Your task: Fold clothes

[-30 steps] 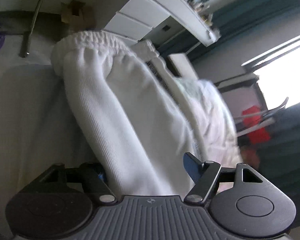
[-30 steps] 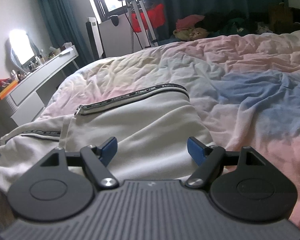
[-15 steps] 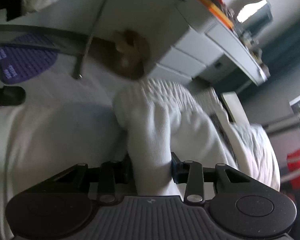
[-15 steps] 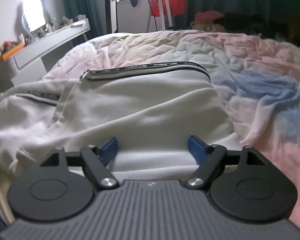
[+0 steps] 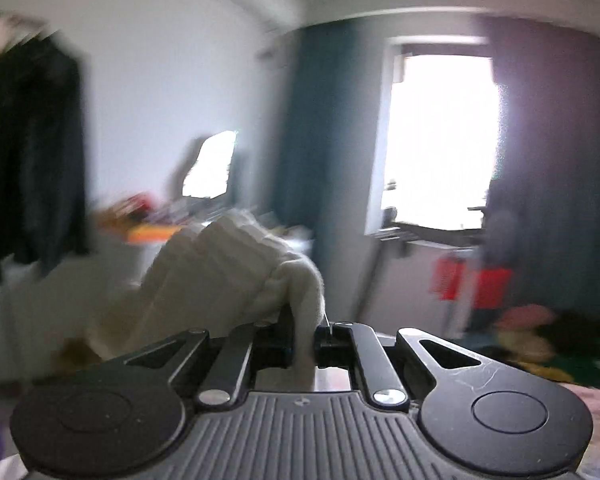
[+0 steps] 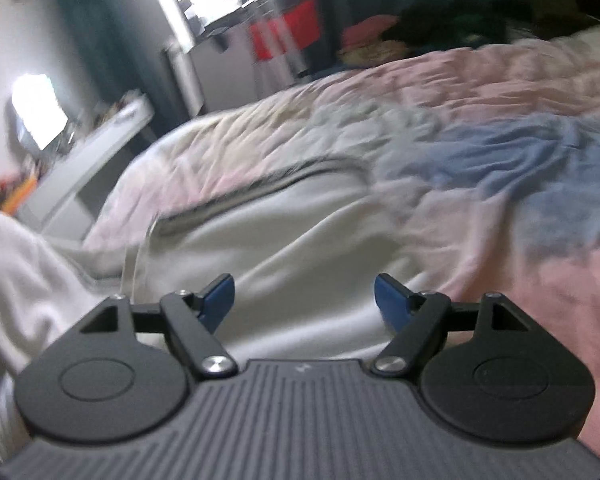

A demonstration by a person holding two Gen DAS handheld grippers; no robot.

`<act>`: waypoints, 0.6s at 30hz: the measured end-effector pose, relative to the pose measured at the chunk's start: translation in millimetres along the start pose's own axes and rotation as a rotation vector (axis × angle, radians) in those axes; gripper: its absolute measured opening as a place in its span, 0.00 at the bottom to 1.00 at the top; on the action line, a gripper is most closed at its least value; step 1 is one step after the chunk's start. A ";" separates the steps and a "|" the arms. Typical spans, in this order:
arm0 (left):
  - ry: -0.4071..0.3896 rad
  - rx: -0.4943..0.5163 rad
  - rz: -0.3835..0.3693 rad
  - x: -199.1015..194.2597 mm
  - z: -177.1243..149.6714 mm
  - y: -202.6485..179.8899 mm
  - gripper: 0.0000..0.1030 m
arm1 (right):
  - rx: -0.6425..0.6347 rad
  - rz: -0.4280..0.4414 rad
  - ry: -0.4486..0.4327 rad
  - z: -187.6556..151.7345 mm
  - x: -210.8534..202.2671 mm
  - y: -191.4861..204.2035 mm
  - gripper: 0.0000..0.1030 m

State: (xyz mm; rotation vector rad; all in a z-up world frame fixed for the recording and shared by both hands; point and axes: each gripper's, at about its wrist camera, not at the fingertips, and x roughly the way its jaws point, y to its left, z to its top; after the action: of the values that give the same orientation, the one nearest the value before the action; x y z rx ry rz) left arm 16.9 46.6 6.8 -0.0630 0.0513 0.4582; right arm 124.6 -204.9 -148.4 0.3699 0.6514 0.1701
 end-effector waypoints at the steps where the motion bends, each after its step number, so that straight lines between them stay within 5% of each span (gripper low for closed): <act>1: -0.010 0.035 -0.041 -3.6 -7.8 -27.7 0.08 | 0.031 -0.013 -0.020 5.5 -5.4 -7.6 0.76; 5: 0.012 0.200 -0.216 -10.3 -71.4 -129.9 0.10 | 0.187 -0.053 -0.092 23.3 -26.8 -46.8 0.77; 7: 0.133 0.284 -0.335 -10.8 -115.0 -163.9 0.13 | 0.267 -0.048 -0.112 27.2 -33.5 -66.1 0.78; 10: 0.451 0.327 -0.496 8.7 -168.2 -183.6 0.19 | 0.386 -0.001 -0.105 25.7 -34.1 -90.1 0.79; 11: 0.463 0.327 -0.517 7.9 -174.0 -181.5 0.22 | 0.421 0.020 -0.095 24.1 -32.3 -96.3 0.79; 13: 0.449 0.330 -0.548 2.1 -176.0 -174.8 0.39 | 0.484 0.079 -0.065 20.0 -25.5 -103.8 0.79; 15: 0.483 0.316 -0.595 3.2 -163.4 -164.8 0.81 | 0.514 0.153 -0.034 17.0 -16.3 -101.4 0.79; 18: 0.532 0.298 -0.642 9.5 -142.5 -144.5 0.80 | 0.537 0.266 0.010 13.5 -1.9 -92.3 0.79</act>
State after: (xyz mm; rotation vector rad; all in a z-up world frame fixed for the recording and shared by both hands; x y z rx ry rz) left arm 84.4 -88.9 -128.7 0.0928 0.6033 -0.2219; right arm 135.1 -294.2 -173.1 0.9751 0.6516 0.2501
